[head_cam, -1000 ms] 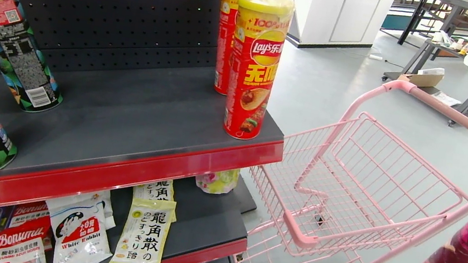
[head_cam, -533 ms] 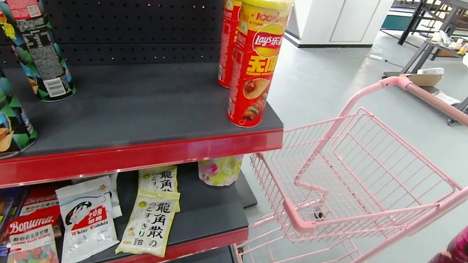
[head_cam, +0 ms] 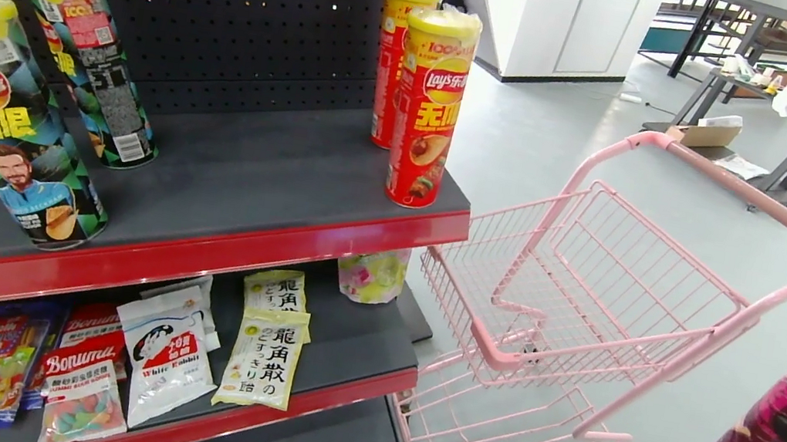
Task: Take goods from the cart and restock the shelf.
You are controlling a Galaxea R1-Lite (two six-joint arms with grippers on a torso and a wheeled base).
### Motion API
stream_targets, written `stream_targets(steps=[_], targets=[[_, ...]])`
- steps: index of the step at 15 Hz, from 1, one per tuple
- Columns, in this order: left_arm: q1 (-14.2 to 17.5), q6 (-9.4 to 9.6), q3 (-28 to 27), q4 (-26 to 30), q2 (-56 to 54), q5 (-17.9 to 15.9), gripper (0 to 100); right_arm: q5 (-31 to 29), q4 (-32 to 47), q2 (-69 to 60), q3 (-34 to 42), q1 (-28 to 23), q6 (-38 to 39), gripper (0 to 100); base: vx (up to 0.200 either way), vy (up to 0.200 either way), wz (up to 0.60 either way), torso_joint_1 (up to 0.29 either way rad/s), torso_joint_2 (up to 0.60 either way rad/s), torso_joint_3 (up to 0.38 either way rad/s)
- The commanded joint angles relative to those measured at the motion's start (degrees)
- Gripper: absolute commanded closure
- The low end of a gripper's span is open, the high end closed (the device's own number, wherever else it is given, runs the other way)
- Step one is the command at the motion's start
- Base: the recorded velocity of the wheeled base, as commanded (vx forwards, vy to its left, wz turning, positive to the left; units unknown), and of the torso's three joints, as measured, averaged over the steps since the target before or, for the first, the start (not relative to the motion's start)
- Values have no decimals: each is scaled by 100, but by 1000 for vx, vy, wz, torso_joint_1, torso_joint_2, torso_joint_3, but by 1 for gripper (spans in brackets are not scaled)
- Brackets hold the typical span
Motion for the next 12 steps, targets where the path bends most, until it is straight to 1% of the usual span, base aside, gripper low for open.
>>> stream_targets(steps=[1, 5, 8, 10, 12], targets=[[5, -1, -19, 3, -1, -3, 0, -2, -1, 37, -18, 0, -61, 100, 0, 0, 0, 188, -559, -334], [5, -1, -72, -14, 17, -3, 0, 6, -1, 90, -26, -35, -123, 100, 0, 0, 0, 218, -576, -353], [5, 8, -116, -23, 26, -3, 0, -2, -10, 151, -35, -79, -132, 100, 0, 0, 0, 170, -427, -253], [5, 8, -124, -32, 35, 6, 0, -2, -10, 160, -18, -202, -237, 100, 0, 0, 0, 76, -171, -100], [5, 8, -133, -32, 35, 6, 0, -11, -10, 169, 9, -299, -264, 100, 0, 0, 600, 17, -34, -19]])
